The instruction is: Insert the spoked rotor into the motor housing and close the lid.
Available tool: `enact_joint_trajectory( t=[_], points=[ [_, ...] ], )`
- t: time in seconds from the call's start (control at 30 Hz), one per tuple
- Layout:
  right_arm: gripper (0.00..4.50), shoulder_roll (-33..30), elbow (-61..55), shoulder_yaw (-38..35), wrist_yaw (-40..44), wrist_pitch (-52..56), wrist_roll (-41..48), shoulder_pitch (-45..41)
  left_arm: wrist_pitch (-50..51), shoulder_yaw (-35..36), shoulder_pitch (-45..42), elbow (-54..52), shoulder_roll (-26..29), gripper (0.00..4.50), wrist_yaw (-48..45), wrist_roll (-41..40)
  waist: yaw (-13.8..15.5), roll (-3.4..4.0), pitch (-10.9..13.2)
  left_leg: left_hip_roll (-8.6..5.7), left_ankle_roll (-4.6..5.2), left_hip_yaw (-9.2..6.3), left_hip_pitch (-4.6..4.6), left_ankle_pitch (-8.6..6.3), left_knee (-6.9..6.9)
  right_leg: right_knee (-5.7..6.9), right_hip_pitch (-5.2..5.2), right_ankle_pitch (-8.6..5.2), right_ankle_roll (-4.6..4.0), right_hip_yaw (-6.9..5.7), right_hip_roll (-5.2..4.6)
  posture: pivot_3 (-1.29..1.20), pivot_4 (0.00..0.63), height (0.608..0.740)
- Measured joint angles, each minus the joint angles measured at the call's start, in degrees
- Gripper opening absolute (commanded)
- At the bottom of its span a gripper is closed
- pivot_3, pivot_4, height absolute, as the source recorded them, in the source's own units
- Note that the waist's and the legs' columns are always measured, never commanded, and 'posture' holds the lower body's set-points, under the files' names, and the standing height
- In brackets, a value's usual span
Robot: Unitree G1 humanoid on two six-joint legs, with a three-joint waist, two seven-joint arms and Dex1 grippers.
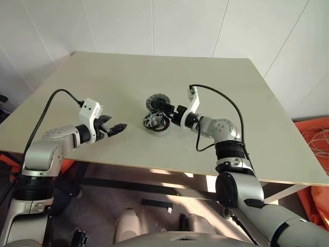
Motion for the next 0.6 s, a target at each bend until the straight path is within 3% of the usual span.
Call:
enact_joint_trajectory(
  t=[0.23, 0.33, 0.47, 0.6],
  points=[
    [4.49, -1.72, -3.53, 3.56, 1.94, -2.40, -1.78, 2.25, -0.02, -0.02, -0.01, 0.03, 0.00, 4.50, -0.02, 0.05, 0.02, 0.00, 0.00, 0.01, 0.00, 0.00, 0.00, 0.00, 0.00, -0.01, 0.00, 0.00, 0.00, 0.00, 0.01, 0.00, 0.000, 0.740],
    [3.88, -1.24, -6.05, 5.25, 2.05, -2.58, -2.13, 3.39, -0.02, -0.07, -0.01, 0.02, -0.05, 4.50, -0.01, 0.04, -0.02, 0.00, 0.00, 0.02, 0.00, 0.00, 0.00, 0.00, -0.01, -0.01, -0.01, 0.00, 0.00, 0.00, 0.03, 0.00, 0.000, 0.740],
    [2.49, -0.74, -9.10, 7.46, 2.56, -2.43, -2.17, 3.77, -0.03, -0.13, -0.06, 0.03, -0.06, 4.50, -0.01, 0.09, -0.04, 0.00, 0.00, 0.02, 0.00, 0.00, 0.00, 0.00, -0.01, -0.01, -0.01, 0.00, 0.00, 0.01, 0.03, 0.00, 0.000, 0.740],
    [2.31, -0.53, -10.09, 9.57, 3.18, -2.93, -2.55, 3.78, -0.03, -0.13, -0.06, 0.04, -0.06, 4.50, 0.01, 0.15, -0.02, 0.00, 0.00, 0.01, 0.00, 0.00, 0.00, 0.00, -0.01, -0.01, -0.01, 0.00, 0.01, 0.01, 0.03, 0.00, 0.000, 0.740]
  ],
)
